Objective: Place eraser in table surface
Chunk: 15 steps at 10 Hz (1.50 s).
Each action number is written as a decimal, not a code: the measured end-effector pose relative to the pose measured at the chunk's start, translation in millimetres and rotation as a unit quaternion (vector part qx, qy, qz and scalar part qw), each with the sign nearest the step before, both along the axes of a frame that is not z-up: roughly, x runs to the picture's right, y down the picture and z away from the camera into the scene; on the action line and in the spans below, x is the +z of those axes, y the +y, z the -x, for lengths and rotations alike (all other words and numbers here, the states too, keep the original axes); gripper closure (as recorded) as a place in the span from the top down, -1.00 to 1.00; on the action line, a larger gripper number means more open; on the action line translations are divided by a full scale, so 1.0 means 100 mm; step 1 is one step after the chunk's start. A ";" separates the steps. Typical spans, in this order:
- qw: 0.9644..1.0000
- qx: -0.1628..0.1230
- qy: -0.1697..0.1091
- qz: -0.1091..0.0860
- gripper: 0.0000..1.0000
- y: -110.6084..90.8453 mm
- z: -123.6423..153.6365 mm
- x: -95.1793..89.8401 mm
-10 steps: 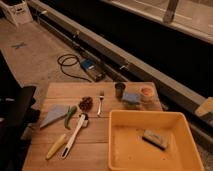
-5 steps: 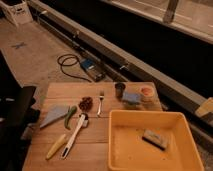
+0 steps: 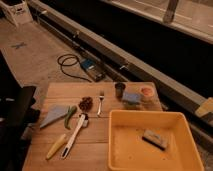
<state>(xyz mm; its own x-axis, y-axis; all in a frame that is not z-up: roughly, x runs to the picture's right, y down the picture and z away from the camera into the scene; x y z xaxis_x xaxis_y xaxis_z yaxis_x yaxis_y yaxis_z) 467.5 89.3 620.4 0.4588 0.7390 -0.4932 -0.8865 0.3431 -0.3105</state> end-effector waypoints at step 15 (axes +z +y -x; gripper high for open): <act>0.998 -0.037 -0.044 0.018 0.60 0.03 0.66 0.07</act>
<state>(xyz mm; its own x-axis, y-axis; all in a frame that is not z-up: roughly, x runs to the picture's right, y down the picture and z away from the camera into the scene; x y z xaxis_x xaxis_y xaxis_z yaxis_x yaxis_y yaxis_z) 401.1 92.3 627.7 0.5542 0.6840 -0.4743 -0.8278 0.3938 -0.3995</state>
